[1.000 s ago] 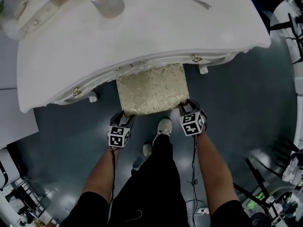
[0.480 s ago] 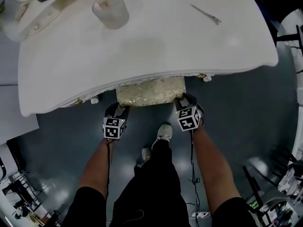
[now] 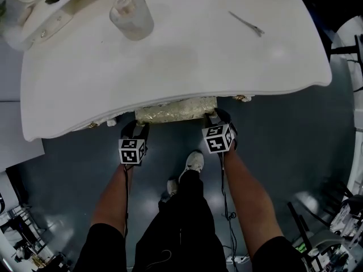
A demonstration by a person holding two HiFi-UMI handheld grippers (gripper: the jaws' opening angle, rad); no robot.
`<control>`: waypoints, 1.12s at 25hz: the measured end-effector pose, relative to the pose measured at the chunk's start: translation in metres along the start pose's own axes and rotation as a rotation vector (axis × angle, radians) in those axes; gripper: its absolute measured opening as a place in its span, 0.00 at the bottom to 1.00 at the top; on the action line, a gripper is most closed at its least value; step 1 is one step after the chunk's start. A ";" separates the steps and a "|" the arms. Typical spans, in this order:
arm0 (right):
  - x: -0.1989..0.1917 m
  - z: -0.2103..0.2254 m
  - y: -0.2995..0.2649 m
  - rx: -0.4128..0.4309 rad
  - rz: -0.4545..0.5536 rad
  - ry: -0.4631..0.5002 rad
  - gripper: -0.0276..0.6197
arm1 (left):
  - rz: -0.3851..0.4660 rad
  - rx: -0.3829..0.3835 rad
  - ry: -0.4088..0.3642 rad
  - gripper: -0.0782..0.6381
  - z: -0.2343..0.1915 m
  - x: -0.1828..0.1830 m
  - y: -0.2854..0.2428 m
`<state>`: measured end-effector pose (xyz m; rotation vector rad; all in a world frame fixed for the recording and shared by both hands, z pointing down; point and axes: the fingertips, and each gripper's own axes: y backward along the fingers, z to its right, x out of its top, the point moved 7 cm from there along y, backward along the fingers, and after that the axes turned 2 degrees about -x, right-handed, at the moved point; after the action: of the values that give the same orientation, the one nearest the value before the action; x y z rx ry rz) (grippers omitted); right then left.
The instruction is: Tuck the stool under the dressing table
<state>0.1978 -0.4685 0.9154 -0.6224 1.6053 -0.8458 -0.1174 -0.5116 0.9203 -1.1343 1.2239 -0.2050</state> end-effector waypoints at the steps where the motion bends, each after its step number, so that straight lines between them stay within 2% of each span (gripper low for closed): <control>1: 0.000 -0.001 0.005 -0.002 0.022 -0.017 0.33 | 0.003 -0.008 -0.003 0.42 0.001 0.000 0.004; 5: 0.011 -0.020 0.040 0.009 0.169 -0.064 0.27 | 0.048 -0.044 -0.025 0.38 0.010 0.006 0.030; 9: 0.029 -0.048 0.096 -0.001 0.302 -0.103 0.08 | 0.170 -0.045 -0.055 0.18 0.026 0.030 0.080; 12: 0.043 -0.068 0.143 -0.004 0.373 -0.193 0.07 | 0.257 -0.044 -0.051 0.14 0.038 0.054 0.132; 16: 0.064 -0.085 0.225 -0.035 0.435 -0.269 0.07 | 0.301 -0.031 -0.015 0.13 0.065 0.088 0.215; 19: 0.103 -0.096 0.304 -0.048 0.519 -0.269 0.07 | 0.344 -0.024 0.019 0.13 0.083 0.122 0.283; 23: 0.149 -0.108 0.406 -0.058 0.631 -0.231 0.07 | 0.391 0.002 -0.006 0.13 0.107 0.165 0.373; 28: 0.196 -0.116 0.513 -0.069 0.711 -0.243 0.07 | 0.477 -0.007 -0.001 0.13 0.129 0.208 0.487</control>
<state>0.0713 -0.2927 0.3979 -0.1566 1.4819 -0.1798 -0.1367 -0.3436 0.4016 -0.8177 1.4568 0.1612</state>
